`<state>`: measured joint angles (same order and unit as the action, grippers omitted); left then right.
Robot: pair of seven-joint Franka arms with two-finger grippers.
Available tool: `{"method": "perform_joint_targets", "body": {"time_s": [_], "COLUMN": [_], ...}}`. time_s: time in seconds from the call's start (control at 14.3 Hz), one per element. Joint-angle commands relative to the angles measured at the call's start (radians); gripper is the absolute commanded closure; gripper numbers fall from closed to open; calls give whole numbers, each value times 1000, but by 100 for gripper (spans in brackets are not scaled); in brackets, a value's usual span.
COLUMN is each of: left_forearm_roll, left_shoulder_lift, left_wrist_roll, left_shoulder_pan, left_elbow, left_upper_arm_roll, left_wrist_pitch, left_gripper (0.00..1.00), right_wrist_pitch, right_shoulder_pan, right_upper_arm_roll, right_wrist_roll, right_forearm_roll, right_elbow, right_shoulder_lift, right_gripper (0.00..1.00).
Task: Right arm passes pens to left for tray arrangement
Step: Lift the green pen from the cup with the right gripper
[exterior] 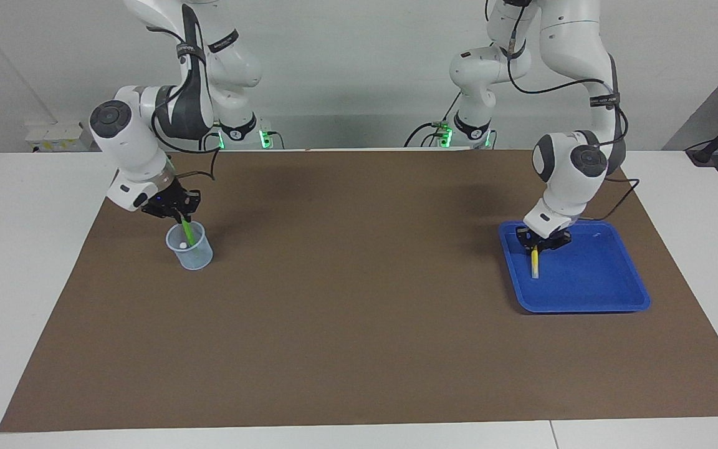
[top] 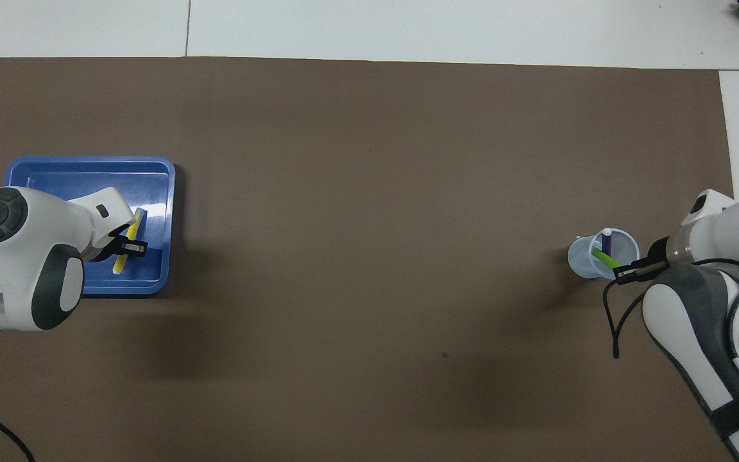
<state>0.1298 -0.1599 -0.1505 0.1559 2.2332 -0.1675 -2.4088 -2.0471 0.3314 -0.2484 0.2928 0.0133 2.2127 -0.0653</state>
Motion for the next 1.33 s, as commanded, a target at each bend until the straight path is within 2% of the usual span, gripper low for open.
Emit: {"method": "perform_joint_targets", "body": {"time_s": [0.0, 0.07, 0.35, 0.49, 0.63, 0.77, 0.91, 1.12, 1.26], "left_forearm_roll": [20, 20, 14, 1, -47, -123, -133, -148, -231], "left_shoulder_lift": [-7, -9, -13, -10, -3, 3, 11, 28, 51], "left_wrist_roll": [5, 8, 46, 46, 49, 54, 87, 117, 134], "left_shoulder_pan": [14, 11, 17, 16, 13, 10, 7, -1, -1], "left_elbow": [9, 6, -4, -44, -90, -125, -153, -185, -214], "left_upper_arm_roll": [-9, -9, -10, -12, -13, -12, -13, -17, -15], "left_wrist_pitch": [-30, -27, -12, 57, 143, 207, 263, 318, 373], "left_gripper": [55, 47, 47, 47, 47, 46, 46, 43, 43], "right_wrist_pitch": [120, 167, 318, 390, 426, 423, 389, 273, 201], "right_shoulder_pan": [18, 17, -29, -35, -35, -40, -110, -192, -236], "right_upper_arm_roll": [-14, -15, -20, -20, -20, -22, -22, -22, -22], "right_wrist_roll": [32, 32, 19, 16, -35, -124, -264, -430, -527], "right_forearm_roll": [19, 17, 1, -6, -83, -208, -289, -403, -467], "right_elbow": [-100, -137, -272, -338, -367, -372, -369, -343, -328], "right_shoulder_lift": [1, 1, 1, 1, -4, -8, -8, -11, -11], "right_gripper": [100, 100, 100, 100, 100, 100, 100, 100, 100]}}
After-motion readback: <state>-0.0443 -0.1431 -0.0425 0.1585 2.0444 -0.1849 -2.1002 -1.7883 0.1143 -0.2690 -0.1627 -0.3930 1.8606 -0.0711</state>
